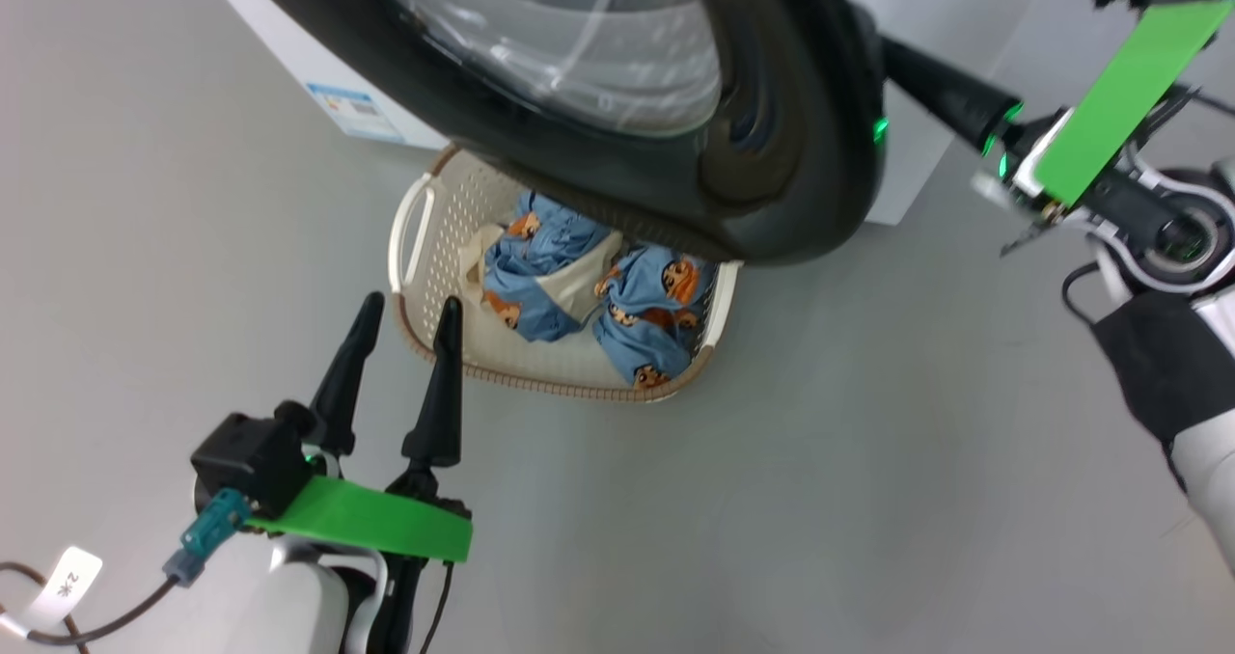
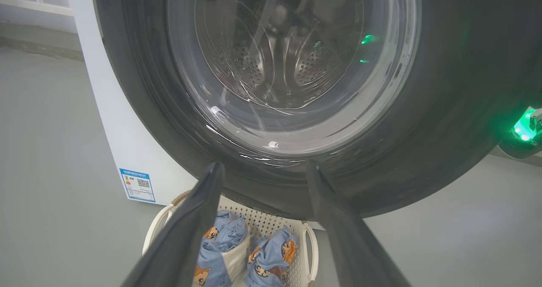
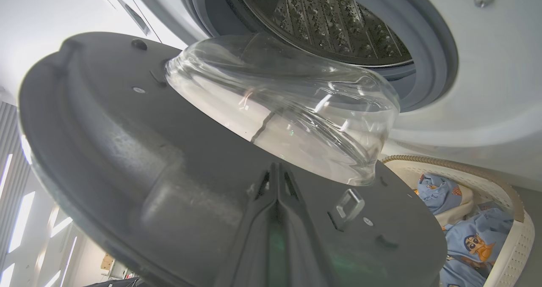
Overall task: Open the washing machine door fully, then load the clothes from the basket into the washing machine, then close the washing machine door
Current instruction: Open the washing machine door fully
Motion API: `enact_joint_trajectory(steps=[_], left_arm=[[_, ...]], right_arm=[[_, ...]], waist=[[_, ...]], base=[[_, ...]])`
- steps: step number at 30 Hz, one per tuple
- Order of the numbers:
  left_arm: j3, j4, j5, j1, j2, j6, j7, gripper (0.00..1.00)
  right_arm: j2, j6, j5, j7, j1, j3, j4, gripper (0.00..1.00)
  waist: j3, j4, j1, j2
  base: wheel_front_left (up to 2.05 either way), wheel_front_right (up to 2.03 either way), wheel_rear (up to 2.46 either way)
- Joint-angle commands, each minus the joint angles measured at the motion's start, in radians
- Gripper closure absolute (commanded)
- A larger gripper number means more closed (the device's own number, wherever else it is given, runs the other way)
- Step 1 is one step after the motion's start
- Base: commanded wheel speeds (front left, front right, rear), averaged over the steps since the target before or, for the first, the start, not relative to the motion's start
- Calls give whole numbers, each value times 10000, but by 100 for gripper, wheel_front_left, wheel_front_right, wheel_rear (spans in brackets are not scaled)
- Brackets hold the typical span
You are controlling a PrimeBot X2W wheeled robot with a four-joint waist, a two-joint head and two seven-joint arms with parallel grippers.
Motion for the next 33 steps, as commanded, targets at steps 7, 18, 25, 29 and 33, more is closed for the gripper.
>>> enact_joint_trajectory(steps=[7,18,25,29,33], left_arm=[[466,-133,183,432,210,-15,-65,0],[612,-104,328,1119,210,-15,-65,0],[706,-127,357,1530,210,-15,-65,0],[722,-149,321,1651,210,-15,-65,0],[702,-183,280,1696,210,-15,-65,0]], right_arm=[[433,17,119,199,832,490,-562,100],[901,17,156,375,1977,1070,-1092,100],[1214,17,226,470,2730,1330,-1564,100],[1388,17,189,527,2983,1504,-1697,100],[1566,17,122,572,3107,1687,-1774,100]], waist=[[-706,-217,0,0],[-1544,-202,0,0],[-2015,8,0,0],[-2145,133,0,0],[-2187,273,0,0]], base=[[0,0,0],[0,0,0],[0,0,0],[0,0,0],[0,0,0]])
